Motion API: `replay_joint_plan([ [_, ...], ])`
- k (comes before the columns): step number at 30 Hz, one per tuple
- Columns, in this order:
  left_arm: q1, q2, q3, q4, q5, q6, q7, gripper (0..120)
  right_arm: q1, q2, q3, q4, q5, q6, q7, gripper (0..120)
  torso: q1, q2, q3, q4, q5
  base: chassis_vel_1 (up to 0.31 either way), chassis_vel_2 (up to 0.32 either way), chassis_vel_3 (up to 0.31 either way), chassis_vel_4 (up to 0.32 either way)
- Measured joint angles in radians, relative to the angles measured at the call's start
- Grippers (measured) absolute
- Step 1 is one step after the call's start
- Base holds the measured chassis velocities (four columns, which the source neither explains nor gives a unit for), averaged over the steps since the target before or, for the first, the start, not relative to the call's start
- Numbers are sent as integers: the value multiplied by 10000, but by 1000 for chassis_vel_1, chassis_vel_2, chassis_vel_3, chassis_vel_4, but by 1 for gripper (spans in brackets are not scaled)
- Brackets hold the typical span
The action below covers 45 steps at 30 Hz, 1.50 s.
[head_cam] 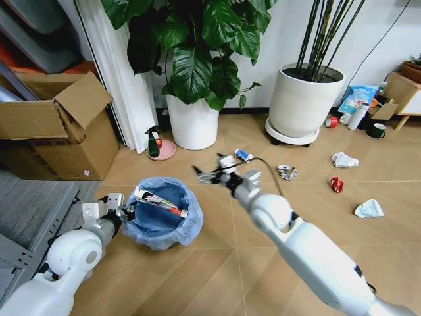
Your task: Pick up the trash bin and place the garbage on the floor into it.
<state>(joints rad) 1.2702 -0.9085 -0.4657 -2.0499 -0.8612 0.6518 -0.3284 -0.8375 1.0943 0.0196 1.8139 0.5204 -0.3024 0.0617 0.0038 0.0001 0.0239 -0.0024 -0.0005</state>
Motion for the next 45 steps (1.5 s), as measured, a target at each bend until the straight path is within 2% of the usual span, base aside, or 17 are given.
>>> replay_joint_plan([
  [8, 144, -39, -23, -106, 38, -10, -116, 0, -1425, -258, 1417, 58, -280, 83, -27, 100, 0, 0, 0, 2, 3, 0, 0, 0, 0],
  [18, 239, -339, -5, -174, 354, -203, -300, 0, -2517, -231, 2718, 47, -523, 158, -133, 100, 0, 0, 0, 1, 1, 0, 0, 0, 0],
  [28, 598, -759, -149, -442, 1032, -370, -120, 0, -4027, 235, 4389, 116, -1402, 123, -491, 100, 0, 0, 0, 2, -4, 0, 0, 0, 0],
  [37, 658, -848, -124, -486, 1145, -404, -117, 0, -4245, 447, 4869, -2, -1460, 305, -575, 100, 0, 0, 0, 1, -1, 0, 0, 0, 0],
  [45, 765, -835, -130, -557, 1182, -406, -105, 0, -4225, 578, 4813, -90, -1516, 321, -679, 100, 0, 0, 1, 2, -2, -38, 43, 41, -41],
])
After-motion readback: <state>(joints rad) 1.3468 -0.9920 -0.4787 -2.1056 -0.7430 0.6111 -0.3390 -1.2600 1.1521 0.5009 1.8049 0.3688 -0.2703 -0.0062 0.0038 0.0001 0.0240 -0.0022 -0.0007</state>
